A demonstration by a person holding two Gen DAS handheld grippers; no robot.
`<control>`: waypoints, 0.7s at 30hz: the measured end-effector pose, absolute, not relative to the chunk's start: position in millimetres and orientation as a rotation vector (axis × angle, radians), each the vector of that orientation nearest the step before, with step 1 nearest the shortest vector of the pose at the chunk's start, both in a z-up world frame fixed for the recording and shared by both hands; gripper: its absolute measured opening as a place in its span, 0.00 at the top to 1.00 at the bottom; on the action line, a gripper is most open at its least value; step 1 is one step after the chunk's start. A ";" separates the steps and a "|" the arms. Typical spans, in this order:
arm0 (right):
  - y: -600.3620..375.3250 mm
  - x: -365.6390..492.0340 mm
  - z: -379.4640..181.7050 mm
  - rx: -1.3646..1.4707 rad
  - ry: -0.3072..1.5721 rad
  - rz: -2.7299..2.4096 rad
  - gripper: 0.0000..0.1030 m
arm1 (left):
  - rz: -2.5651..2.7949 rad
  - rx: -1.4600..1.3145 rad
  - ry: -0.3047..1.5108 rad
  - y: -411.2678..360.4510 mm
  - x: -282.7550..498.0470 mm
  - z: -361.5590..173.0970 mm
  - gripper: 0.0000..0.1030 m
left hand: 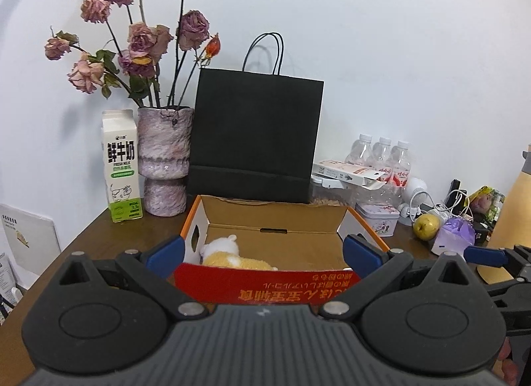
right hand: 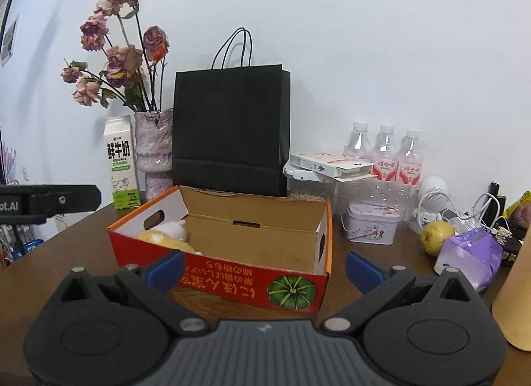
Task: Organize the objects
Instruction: 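Withdraw both tools from the box back toward the table items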
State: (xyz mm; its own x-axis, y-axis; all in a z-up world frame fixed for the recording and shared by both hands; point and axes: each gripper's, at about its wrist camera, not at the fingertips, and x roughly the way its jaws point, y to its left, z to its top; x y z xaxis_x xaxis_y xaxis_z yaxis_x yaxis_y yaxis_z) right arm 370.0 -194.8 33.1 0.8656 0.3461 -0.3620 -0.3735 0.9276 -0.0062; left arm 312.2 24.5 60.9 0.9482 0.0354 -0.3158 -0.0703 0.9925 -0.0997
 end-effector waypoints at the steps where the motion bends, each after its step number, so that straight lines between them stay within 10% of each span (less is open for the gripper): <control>1: -196.1 365.6 32.9 -0.074 0.367 0.377 0.00 | 0.053 -0.109 0.318 24.3 307.2 61.3 0.00; 21: -218.9 279.4 11.6 -0.088 0.415 0.370 0.00 | 0.084 -0.070 0.368 29.2 223.1 51.9 0.00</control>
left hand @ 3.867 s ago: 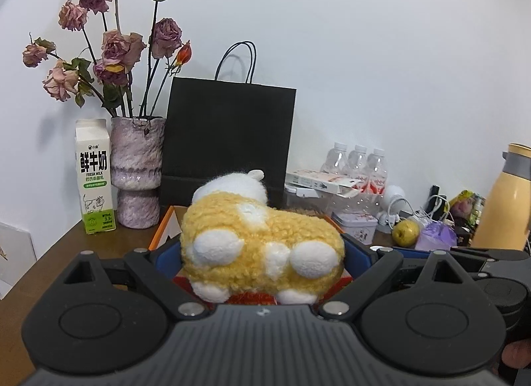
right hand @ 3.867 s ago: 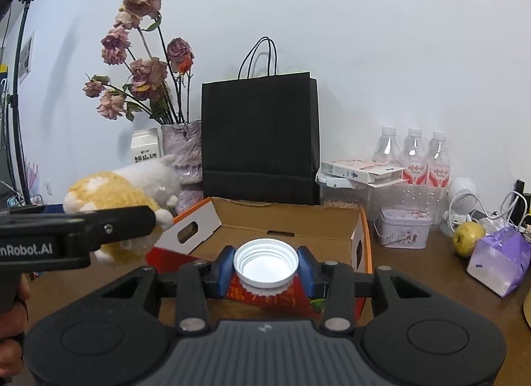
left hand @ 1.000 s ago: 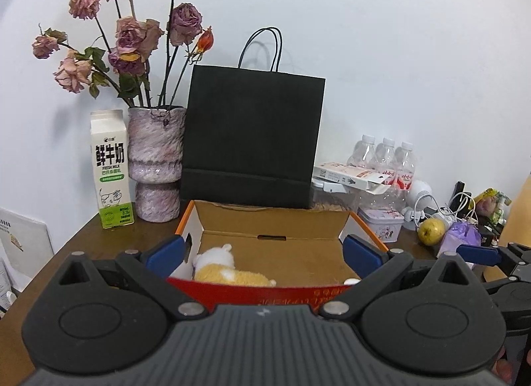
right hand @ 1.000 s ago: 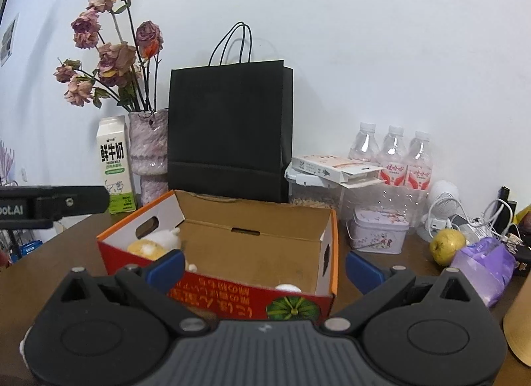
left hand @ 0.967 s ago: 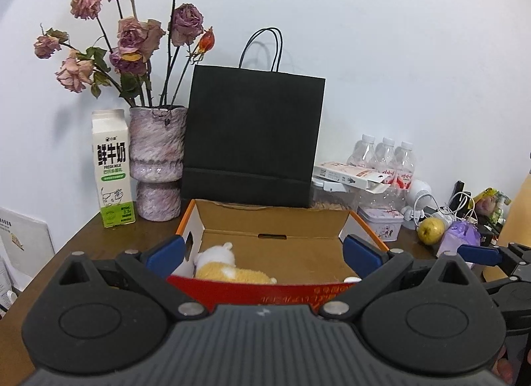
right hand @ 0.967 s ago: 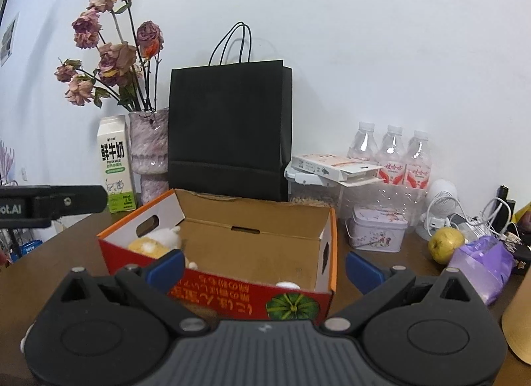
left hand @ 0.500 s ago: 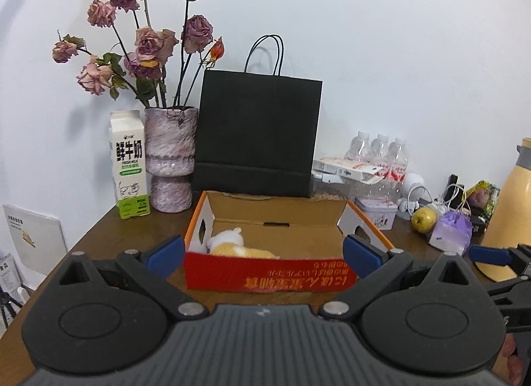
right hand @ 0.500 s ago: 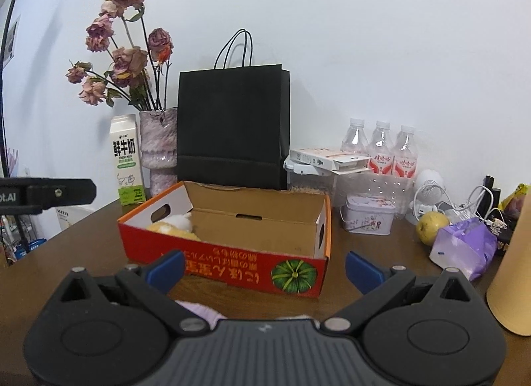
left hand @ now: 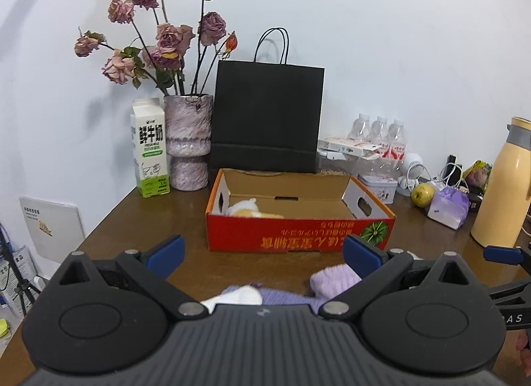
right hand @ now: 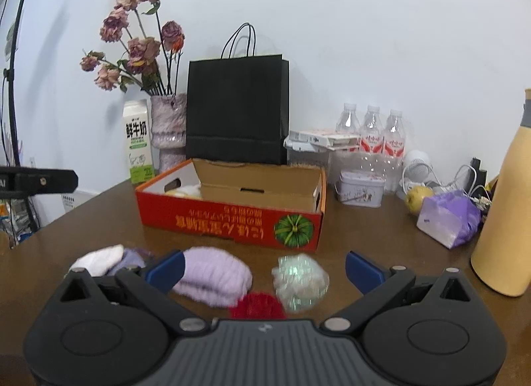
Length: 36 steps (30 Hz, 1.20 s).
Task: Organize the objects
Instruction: 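Withdraw both tools from the box back toward the table items, then grasp the braided black cable with the right tool while the left tool approaches the wooden block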
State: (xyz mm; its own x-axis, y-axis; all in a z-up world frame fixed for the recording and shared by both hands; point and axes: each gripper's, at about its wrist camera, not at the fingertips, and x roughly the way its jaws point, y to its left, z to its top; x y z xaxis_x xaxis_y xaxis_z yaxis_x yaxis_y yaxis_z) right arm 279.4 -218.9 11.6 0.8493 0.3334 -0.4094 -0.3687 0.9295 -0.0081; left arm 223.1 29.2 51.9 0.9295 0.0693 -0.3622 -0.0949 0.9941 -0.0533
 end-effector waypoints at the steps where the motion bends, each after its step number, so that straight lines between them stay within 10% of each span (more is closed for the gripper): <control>1: -220.3 276.1 9.8 -0.088 0.419 0.370 0.00 | 0.086 -0.070 0.371 29.6 219.9 50.8 0.00; 36: -163.5 267.3 -47.0 -0.221 0.665 0.584 0.00 | 0.105 -0.065 0.570 63.8 171.3 -11.2 0.00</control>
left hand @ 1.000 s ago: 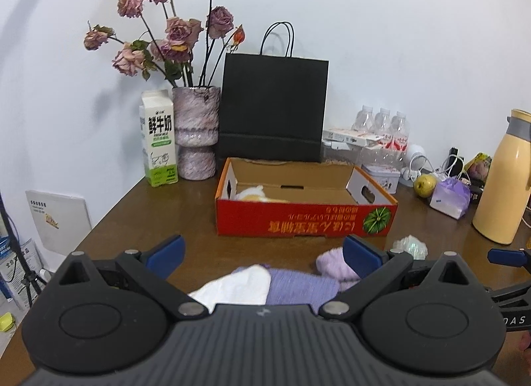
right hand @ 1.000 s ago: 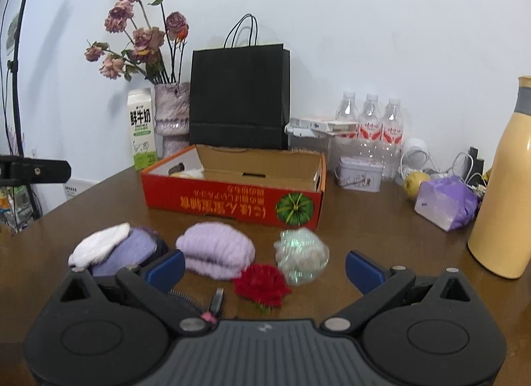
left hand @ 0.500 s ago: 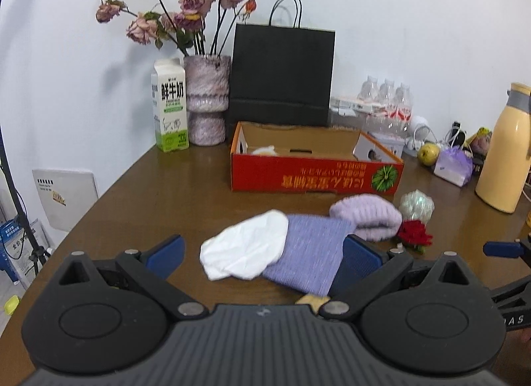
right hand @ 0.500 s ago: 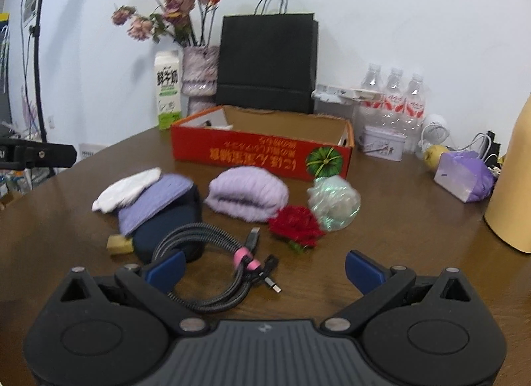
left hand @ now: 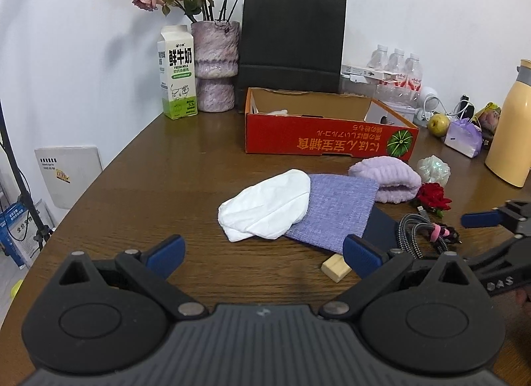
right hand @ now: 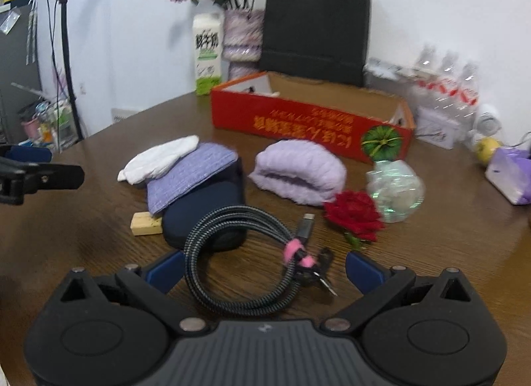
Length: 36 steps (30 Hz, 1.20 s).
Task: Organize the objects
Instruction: 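Grasp the braided black cable with the right tool while the left tool approaches the wooden block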
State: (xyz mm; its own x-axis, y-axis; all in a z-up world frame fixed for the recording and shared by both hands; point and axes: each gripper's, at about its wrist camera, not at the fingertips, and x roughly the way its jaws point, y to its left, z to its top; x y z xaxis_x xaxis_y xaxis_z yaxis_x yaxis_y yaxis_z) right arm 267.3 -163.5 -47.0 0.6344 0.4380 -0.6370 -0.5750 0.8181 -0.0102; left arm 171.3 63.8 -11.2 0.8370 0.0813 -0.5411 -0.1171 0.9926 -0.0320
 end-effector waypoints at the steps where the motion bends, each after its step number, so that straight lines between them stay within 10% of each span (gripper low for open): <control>1: -160.5 270.8 -47.6 -0.222 0.674 0.597 0.00 | 0.104 -0.068 0.570 64.7 171.1 -11.4 0.00; 36: -194.8 246.8 -52.2 -0.117 0.425 0.429 0.08 | 0.088 -0.084 0.632 58.4 177.0 -26.7 0.00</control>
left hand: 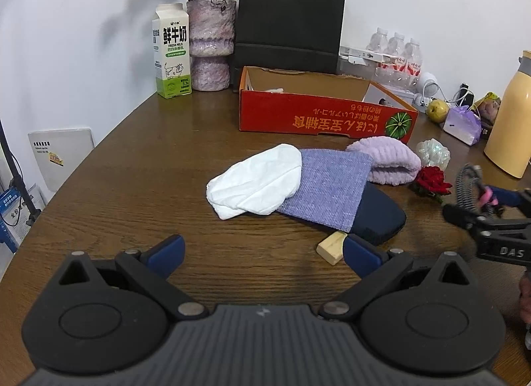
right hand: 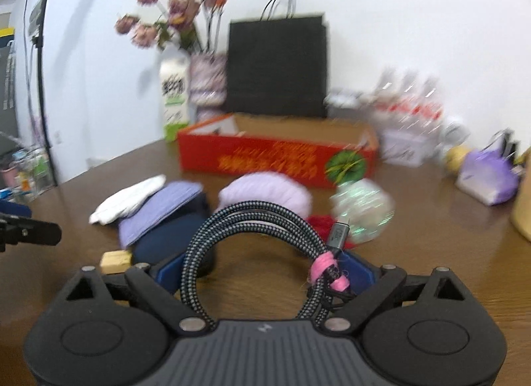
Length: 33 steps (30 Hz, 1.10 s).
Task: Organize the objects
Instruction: 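Grasp the braided black cable with the right tool while the left tool approaches the wooden block, then grasp the small wooden block with the left tool while the right tool lifts the cable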
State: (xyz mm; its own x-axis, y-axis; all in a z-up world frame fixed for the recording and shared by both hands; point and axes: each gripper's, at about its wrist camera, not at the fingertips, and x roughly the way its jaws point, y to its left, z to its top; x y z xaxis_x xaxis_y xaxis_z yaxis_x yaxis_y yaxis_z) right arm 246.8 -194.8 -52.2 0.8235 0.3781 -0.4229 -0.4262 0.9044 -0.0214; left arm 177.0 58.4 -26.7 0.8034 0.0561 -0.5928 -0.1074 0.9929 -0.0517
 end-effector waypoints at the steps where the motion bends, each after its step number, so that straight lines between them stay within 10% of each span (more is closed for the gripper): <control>1: -197.6 244.7 -51.1 -0.119 0.416 0.415 0.08 | 0.085 -0.083 0.634 57.9 178.1 -27.2 0.00; 18: -212.0 231.1 -48.8 -0.094 0.349 0.336 0.08 | 0.012 0.005 0.693 29.0 208.4 -51.2 0.00; 25: -213.7 231.4 -49.1 -0.088 0.354 0.338 0.08 | -0.035 0.051 0.700 14.6 224.0 -62.7 0.31; 30: -213.3 231.9 -49.4 -0.089 0.357 0.341 0.08 | -0.078 0.048 0.669 8.8 219.8 -62.0 0.72; 33: -212.7 232.3 -49.2 -0.092 0.357 0.343 0.08 | -0.069 0.062 0.653 5.6 217.3 -63.1 0.73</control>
State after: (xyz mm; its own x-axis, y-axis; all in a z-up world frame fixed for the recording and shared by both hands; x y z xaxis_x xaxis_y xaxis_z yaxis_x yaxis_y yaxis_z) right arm 232.3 -212.7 -49.2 0.8803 0.3121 -0.3574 -0.3443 0.9384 -0.0285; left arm 217.3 5.6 -63.1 0.7923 -0.0443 -0.6085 0.0833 0.9959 0.0360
